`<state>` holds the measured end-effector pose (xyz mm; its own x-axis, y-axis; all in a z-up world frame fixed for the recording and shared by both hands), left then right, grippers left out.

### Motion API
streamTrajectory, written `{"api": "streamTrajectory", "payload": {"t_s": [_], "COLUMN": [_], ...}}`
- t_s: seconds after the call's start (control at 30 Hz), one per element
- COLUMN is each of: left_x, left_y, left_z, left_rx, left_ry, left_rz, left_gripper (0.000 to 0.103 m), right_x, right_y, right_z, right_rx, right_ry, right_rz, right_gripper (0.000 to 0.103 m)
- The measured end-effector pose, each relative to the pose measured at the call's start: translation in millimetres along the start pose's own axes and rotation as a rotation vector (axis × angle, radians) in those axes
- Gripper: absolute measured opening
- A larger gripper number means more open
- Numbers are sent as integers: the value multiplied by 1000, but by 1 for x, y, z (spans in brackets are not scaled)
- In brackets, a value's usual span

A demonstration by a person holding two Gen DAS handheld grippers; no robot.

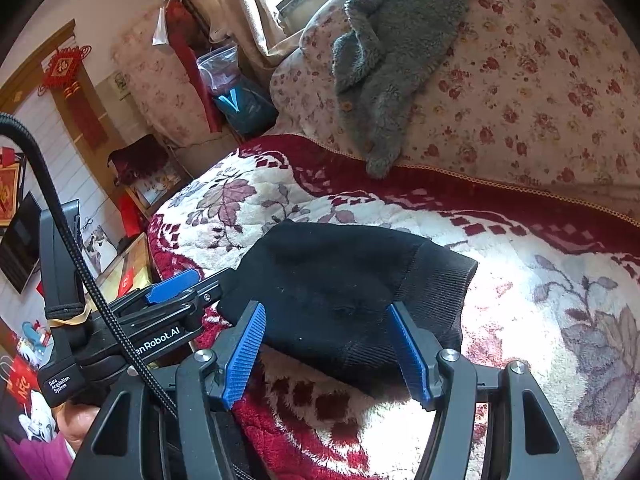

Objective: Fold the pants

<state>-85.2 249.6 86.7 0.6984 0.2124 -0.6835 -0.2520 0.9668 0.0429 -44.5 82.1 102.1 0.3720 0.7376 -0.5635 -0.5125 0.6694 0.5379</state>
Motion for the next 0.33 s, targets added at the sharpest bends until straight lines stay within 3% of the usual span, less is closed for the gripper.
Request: {"api": "streamTrajectory", "payload": {"t_s": [0.17, 0.33], "left_x": [-6, -11], "left_y": [-3, -25], "left_z": [0, 3], "left_rx": [18, 50], "left_ry": [-46, -50], "left_rz": [16, -27], "left_gripper": [65, 65], "right_x": [-1, -18], "right_y": [-2, -20], "right_z": [0, 2], "right_rx": [6, 36], "right_ry": [0, -32], "right_rz": [3, -23], "right_gripper": [61, 61]}}
Point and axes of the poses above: each gripper's, at about its wrist camera, not at the fingertips, and x roughly the way its jaws point, y to its left, z to its top, the point moved 3 cm from there along x, roughly the way its jaws point, and after that the axes turned 7 degrees about x, right-handed, at the moved point
